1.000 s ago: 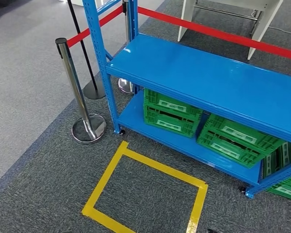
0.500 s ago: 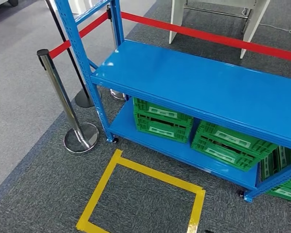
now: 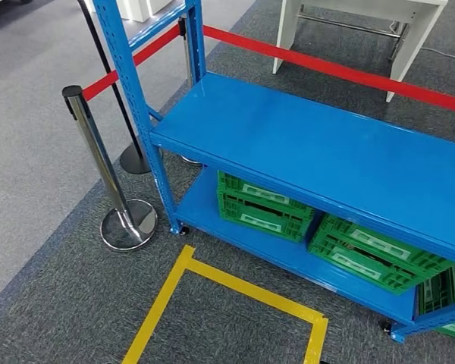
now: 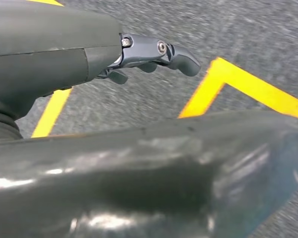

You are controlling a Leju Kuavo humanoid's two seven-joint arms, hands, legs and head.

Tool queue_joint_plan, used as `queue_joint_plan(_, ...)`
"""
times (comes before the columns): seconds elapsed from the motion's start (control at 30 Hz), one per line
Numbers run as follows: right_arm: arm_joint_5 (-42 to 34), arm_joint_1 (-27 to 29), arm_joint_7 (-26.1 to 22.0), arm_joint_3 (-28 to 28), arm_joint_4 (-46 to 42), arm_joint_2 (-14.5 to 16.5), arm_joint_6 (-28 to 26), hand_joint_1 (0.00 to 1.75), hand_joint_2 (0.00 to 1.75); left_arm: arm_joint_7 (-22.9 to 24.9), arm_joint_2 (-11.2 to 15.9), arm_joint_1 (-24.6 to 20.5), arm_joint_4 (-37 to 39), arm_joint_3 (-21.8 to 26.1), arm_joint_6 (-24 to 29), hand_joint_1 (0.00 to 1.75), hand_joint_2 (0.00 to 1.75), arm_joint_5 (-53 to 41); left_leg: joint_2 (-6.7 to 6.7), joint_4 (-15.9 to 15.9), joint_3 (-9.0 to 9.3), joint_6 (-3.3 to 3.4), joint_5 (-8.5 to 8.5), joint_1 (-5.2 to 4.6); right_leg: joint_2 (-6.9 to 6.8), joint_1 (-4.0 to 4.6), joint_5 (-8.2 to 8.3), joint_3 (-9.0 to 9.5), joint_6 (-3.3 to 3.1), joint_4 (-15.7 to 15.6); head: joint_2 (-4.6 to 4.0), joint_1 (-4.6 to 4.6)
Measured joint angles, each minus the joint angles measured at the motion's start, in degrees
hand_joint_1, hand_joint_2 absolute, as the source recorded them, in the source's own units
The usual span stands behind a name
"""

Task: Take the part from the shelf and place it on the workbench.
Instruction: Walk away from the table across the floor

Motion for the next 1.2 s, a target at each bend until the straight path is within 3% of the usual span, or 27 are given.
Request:
queue_joint_plan(0.07, 0.2, 0.1, 0.1, 0.0, 0.2, 0.0, 0.1, 0.00, 0.00, 0.1, 0.0, -0.1, 0.0, 0.1, 0.1, 0.00, 0.00, 0.0, 0.10, 0.3, 0.72, -0.77, -1.18, -0.04, -0.63, 0.25, 4.09, 0.06, -0.86, -2.5, 0.01, -0.13)
queue_joint_plan(0.13, 0.4, 0.0, 0.2, 0.0, 0.3, 0.0, 0.1, 0.00, 0.00, 0.1, 0.0, -0.3, 0.0, 0.2, 0.2, 0.00, 0.00, 0.0, 0.22, 1.2, 0.48, -1.38, -1.44, -0.06, -0.67, 0.51, 4.02, 0.28, -2.23, -2.5, 0.02, -0.37)
queue_joint_plan(0.2, 0.5, 0.0, 0.2, 0.0, 0.3, -0.1, 0.1, 0.00, 0.00, 0.1, 0.0, -0.5, 0.0, 0.2, 0.1, 0.00, 0.00, 0.0, 0.25, 3.9, -0.66, -1.85, -1.23, 0.04, -0.47, 0.40, 3.77, 0.71, -3.02, -2.7, 0.03, -0.59)
queue_joint_plan(0.23, 0.6, -0.1, 0.2, 0.0, 0.3, -0.1, 0.1, 0.00, 0.00, 0.1, -0.1, -0.5, 0.0, 0.3, 0.1, 0.00, 0.00, 0.0, 0.24, 6.5, -2.03, -2.09, -1.73, 0.08, -0.40, 0.35, 3.60, 1.06, -3.31, -2.9, 0.02, -0.63)
queue_joint_plan(0.3, 0.6, -0.3, 0.2, 0.0, 0.3, -0.1, 0.1, 0.00, 0.00, 0.1, -0.1, -0.6, 0.0, 0.3, 0.1, 0.00, 0.00, 0.0, 0.24, 13.1, -5.94, -2.41, -4.72, 0.12, -0.25, 0.46, 3.14, 1.63, -3.80, -3.0, 0.02, -0.79)
queue_joint_plan(0.37, 0.7, -0.4, 0.2, 0.0, 0.3, -0.1, 0.2, 0.00, 0.00, 0.1, -0.1, -0.5, 0.0, 0.4, 0.0, 0.00, 0.00, -0.1, 0.23, 17.3, -9.30, -2.32, -6.95, 0.08, -0.03, 0.70, 2.69, 2.10, -4.06, -3.0, 0.02, -0.80)
queue_joint_plan(0.4, 0.7, -0.4, 0.2, 0.0, 0.3, -0.1, 0.2, 0.00, 0.00, 0.1, -0.1, -0.5, 0.0, 0.4, -0.1, 0.00, 0.00, 0.0, 0.23, 17.0, -9.88, -2.08, -6.28, 0.02, 0.07, 0.86, 2.51, 2.37, -4.11, -3.0, 0.02, -0.79)
queue_joint_plan(0.43, 0.7, -0.4, 0.2, 0.0, 0.3, -0.1, 0.3, 0.00, 0.00, 0.0, -0.1, -0.5, 0.0, 0.4, -0.2, 0.00, 0.00, 0.0, 0.23, 14.9, -9.61, -1.69, -4.33, -0.11, 0.16, 1.02, 2.35, 2.64, -4.14, -3.0, 0.02, -0.79)
queue_joint_plan(0.5, 0.8, -0.4, 0.2, 0.0, 0.3, -0.1, 0.5, 0.00, 0.00, 0.0, 0.0, -0.5, 0.0, 0.4, -0.3, 0.00, 0.00, 0.0, 0.27, 8.1, -7.72, -0.42, 0.39, -0.70, 0.24, 1.29, 2.12, 3.08, -4.10, -3.0, 0.02, -0.75)
queue_joint_plan(0.53, 0.9, -0.4, 0.1, 0.0, 0.3, 0.0, 0.5, 0.00, 0.00, -0.1, 0.0, -0.5, 0.0, 0.4, -0.4, 0.00, 0.00, -0.1, 0.24, 5.1, -6.94, 0.13, 1.51, -1.02, 0.24, 1.36, 2.05, 3.10, -3.99, -3.0, 0.02, -0.77)
queue_joint_plan(0.6, 1.0, -0.5, 0.0, 0.0, 0.4, 0.0, 0.7, 0.00, 0.00, 0.0, 0.1, -0.5, 0.0, 0.4, -0.4, 0.00, 0.00, -0.1, 0.15, 2.7, -6.48, 0.78, 1.88, -1.43, 0.22, 1.36, 1.97, 3.01, -3.51, -3.1, 0.02, -0.79)
queue_joint_plan(0.7, 1.2, -0.5, -0.1, 0.0, 0.4, 0.0, 0.8, 0.00, 0.00, 0.1, 0.0, -0.4, 0.0, 0.5, -0.4, 0.00, 0.00, -0.1, 0.13, 1.3, -5.79, 1.00, 3.22, -1.05, 0.25, 1.36, 1.35, 2.79, -2.50, -2.7, 0.02, -0.76)
queue_joint_plan(0.77, 1.2, -0.6, -0.2, 0.0, 0.4, 0.0, 0.8, 0.00, 0.00, 0.1, -0.1, -0.5, 0.0, 0.5, -0.5, 0.00, 0.00, -0.1, 0.20, 0.5, -5.30, 1.21, 3.86, -0.65, 0.27, 1.24, -1.22, 0.96, -1.92, 1.3, 0.02, -0.50)
queue_joint_plan(0.83, 1.2, -0.6, -0.2, 0.0, 0.4, 0.0, 0.8, 0.00, 0.00, 0.1, -0.1, -0.5, 0.0, 0.5, -0.6, 0.00, 0.00, -0.2, 0.22, 0.5, -5.36, 1.38, 3.90, -0.57, 0.24, 0.93, -4.53, -2.26, -1.32, 8.2, 0.02, -0.36)
queue_joint_plan(0.87, 1.2, -0.6, -0.2, 0.0, 0.4, -0.1, 0.8, 0.00, 0.00, 0.1, -0.1, -0.5, 0.0, 0.5, -0.7, 0.00, 0.00, -0.2, 0.23, 0.5, -5.35, 1.35, 3.84, -0.56, 0.23, 0.74, -5.17, -3.41, -1.03, 10.6, 0.02, -0.37)
queue_joint_plan(0.9, 1.3, -0.5, -0.2, 0.0, 0.4, -0.1, 0.9, 0.00, 0.00, 0.1, -0.1, -0.5, 0.0, 0.5, -0.7, 0.00, 0.00, -0.2, 0.23, 0.5, -5.32, 1.29, 3.77, -0.52, 0.21, 0.57, -4.72, -3.66, -0.79, 11.0, 0.02, -0.37)
queue_joint_plan(0.93, 1.3, -0.5, -0.2, 0.0, 0.4, -0.1, 0.9, 0.00, 0.00, 0.1, -0.1, -0.5, 0.0, 0.5, -0.7, 0.00, 0.00, -0.3, 0.21, 0.5, -5.25, 1.17, 3.67, -0.46, 0.19, 0.41, -3.23, -2.80, -0.60, 9.2, 0.02, -0.36)
queue_joint_plan(1.0, 1.4, -0.6, -0.3, 0.0, 0.4, -0.2, 0.9, 0.00, 0.00, 0.1, -0.1, -0.5, 0.0, 0.5, -0.8, 0.00, 0.00, -0.5, 0.16, 0.8, -5.08, 0.71, 3.35, -0.37, 0.12, 0.18, 0.30, 0.98, -0.39, 1.8, 0.02, -0.34)
queue_joint_plan(1.03, 1.4, -0.7, -0.3, 0.0, 0.4, -0.2, 1.0, 0.00, 0.00, 0.1, -0.1, -0.5, 0.0, 0.6, -0.8, 0.00, 0.00, -0.6, 0.14, 1.0, -5.09, 0.37, 3.13, -0.44, 0.18, 0.15, 1.25, 2.72, -0.62, -1.4, 0.02, -0.34)
queue_joint_plan(1.1, 1.5, -0.7, -0.3, -0.1, 0.4, -0.2, 1.1, 0.00, 0.00, 0.1, -0.1, -0.5, 0.0, 0.6, -0.8, 0.00, 0.00, -0.7, 0.13, 1.1, -5.10, -0.29, 2.92, -0.61, 0.34, 0.28, 1.35, 4.28, -1.38, -4.1, 0.02, -0.44)
queue_joint_plan(1.2, 1.6, -0.6, -0.3, -0.1, 0.4, -0.2, 1.2, 0.00, 0.00, 0.1, -0.1, -0.6, 0.0, 0.6, -0.8, 0.00, 0.00, -0.8, 0.10, 1.6, -5.04, -1.16, 2.47, -0.48, 0.37, 0.25, 1.50, 4.68, -2.51, -4.4, 0.02, -0.55)
